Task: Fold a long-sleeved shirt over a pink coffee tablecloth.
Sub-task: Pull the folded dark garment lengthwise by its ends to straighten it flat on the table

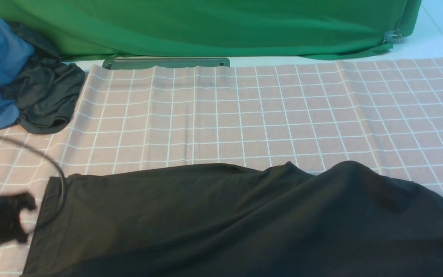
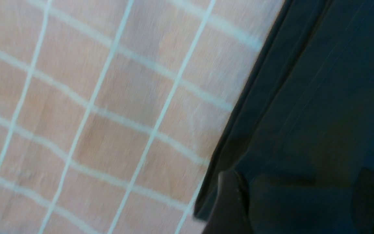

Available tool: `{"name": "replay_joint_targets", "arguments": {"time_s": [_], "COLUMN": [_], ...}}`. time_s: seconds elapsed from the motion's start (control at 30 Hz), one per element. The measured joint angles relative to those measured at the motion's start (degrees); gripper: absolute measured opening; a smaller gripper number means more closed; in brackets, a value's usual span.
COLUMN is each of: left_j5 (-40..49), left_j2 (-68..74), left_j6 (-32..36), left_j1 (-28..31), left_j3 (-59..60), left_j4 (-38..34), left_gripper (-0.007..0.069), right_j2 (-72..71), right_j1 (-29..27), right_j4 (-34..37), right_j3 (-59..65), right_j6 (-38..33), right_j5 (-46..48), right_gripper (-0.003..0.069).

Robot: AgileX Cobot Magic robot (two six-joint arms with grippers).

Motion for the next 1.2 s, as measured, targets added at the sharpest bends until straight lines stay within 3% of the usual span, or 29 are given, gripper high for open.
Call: {"name": "replay_joint_targets", "arguments": {"time_s": [0.13,0.3,0.5,0.73,1.0,1.17,1.2], "left_j5": [-9.7,-13.5,-16.4,-27.3,-28.2,-28.5,-28.5], "left_j2": [1.5,9.3,20.5,32.2,35.9,36.1,36.2], "left_j6": [-0.4,3.4,7.8,10.3,12.6,15.3,17.0], "left_j1": [0.0,0.0,0.0,0.0,0.0,-0.9,-1.5], "left_j3": [-1.0,-4.0,-8.2,-10.4,-10.7,-10.7,-10.7], "left_j4": [-4.5,-8.8,-8.8,-6.0,-5.9,-6.3,-6.6], "left_gripper": [0.0477,0.0417,0.0388,0.0388,0.0382,0.0212,0.0119], "right_j2": [-0.4,-4.4,-11.4,-16.5,-16.8,-16.8,-16.8], "right_j1": [0.0,0.0,0.0,0.0,0.0,0.0,0.0], "right_j4": [0.0,0.0,0.0,-0.4,-0.4,-0.4,-0.4], "right_j3": [0.0,0.0,0.0,0.0,0.0,0.0,0.0], "right_j6": [0.1,1.7,2.5,2.5,2.5,2.5,2.5], "right_j5": [1.3,1.4,0.3,-2.4,-2.8,-3.8,-4.2], "right_gripper": [0.0333,0.0333,0.0333,0.0333,0.0333,0.0333,0.0333]}}
